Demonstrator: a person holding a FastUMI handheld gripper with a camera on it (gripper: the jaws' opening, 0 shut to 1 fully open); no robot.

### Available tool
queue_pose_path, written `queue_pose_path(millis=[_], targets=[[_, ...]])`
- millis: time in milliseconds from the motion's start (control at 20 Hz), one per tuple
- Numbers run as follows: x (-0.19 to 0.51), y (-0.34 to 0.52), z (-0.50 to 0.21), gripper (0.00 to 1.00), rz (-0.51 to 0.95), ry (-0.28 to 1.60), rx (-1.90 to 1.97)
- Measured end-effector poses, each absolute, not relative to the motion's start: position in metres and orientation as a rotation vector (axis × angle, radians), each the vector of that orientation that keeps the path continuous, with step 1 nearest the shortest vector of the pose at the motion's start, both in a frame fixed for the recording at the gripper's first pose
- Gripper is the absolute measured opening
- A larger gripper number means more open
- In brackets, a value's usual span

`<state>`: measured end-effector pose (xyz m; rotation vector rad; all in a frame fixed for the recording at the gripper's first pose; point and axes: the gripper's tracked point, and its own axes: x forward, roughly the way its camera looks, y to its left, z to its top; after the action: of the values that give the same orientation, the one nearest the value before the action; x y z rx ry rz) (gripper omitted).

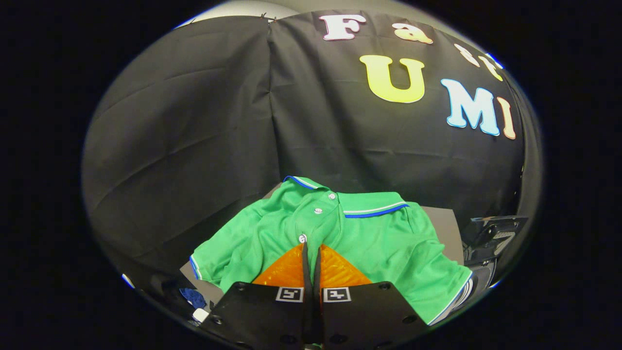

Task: Put the clothes into the washing machine and then close the washing machine lid.

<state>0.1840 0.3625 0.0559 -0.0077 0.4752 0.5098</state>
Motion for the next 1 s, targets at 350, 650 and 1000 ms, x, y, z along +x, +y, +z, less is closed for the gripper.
queue_pose_path(millis=[350,650,1000], targets=[[0.193,0.306,0.086,0.01,0.477,0.409,0.019],[0.199,0.241,0.1,0.01,0.423,0.374,0.022],[0.205,0.163,0.103,0.01,0.352,0.353,0.003]])
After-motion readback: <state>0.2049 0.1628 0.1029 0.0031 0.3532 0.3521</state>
